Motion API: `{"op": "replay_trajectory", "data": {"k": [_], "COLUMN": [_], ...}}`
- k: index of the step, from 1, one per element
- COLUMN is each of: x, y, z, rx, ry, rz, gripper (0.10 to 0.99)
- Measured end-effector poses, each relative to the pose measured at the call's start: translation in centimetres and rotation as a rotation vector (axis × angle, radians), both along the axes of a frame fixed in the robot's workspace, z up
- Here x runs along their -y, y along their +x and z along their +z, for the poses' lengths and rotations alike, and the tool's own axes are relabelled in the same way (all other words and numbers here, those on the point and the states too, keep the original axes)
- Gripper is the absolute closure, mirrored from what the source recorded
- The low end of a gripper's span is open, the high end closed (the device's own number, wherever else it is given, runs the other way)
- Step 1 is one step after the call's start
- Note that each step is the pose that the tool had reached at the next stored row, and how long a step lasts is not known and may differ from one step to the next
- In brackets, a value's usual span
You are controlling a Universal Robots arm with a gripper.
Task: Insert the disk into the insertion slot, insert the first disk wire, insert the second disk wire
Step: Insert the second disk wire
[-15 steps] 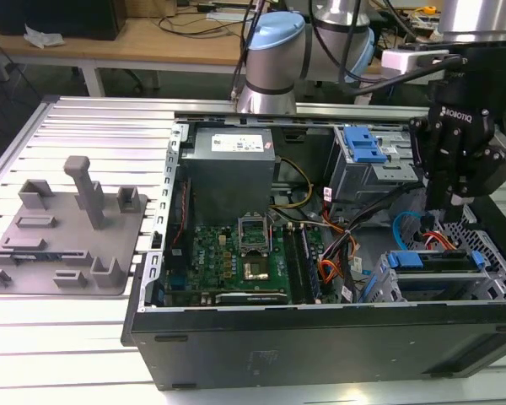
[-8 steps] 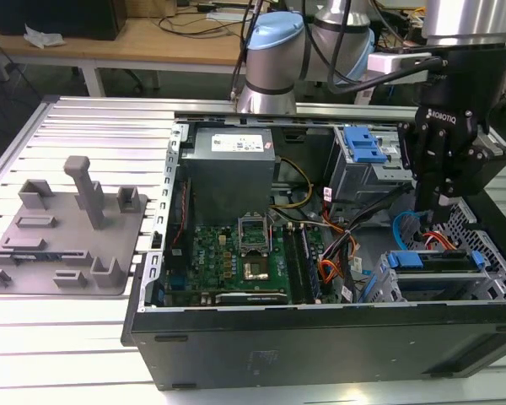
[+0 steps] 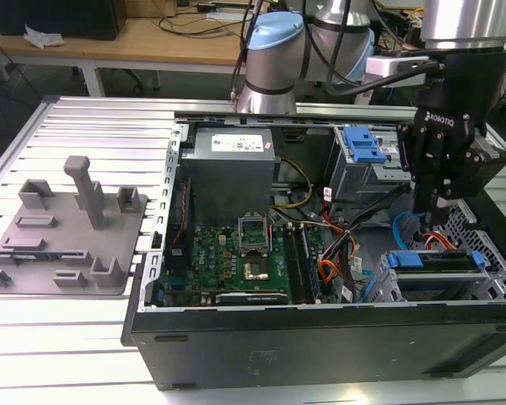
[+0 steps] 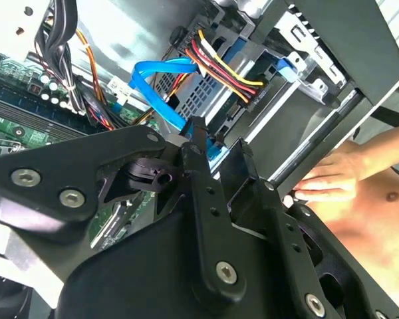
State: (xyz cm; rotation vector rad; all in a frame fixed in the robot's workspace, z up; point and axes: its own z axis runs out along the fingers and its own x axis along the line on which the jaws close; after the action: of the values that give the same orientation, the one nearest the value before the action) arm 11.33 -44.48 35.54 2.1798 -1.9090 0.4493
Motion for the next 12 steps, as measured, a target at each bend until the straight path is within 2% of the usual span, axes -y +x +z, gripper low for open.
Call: {"op": "replay_trajectory", "data": {"k": [7, 8, 9, 12], "x": [0.00, 0.00, 0.00, 0.00], "y": [-0.17, -0.17, -0.17, -0.16], "z": [-0.18, -0.19, -0.21, -0.26], "rx": [0.0000, 0.0001, 0.0000, 0.0002], "ry": [-0.002, -0.002, -0.004, -0.011], "rz": [-0.024, -0.025, -0.025, -0.025], "gripper": [0.725, 0.741, 0.816, 0.816]}}
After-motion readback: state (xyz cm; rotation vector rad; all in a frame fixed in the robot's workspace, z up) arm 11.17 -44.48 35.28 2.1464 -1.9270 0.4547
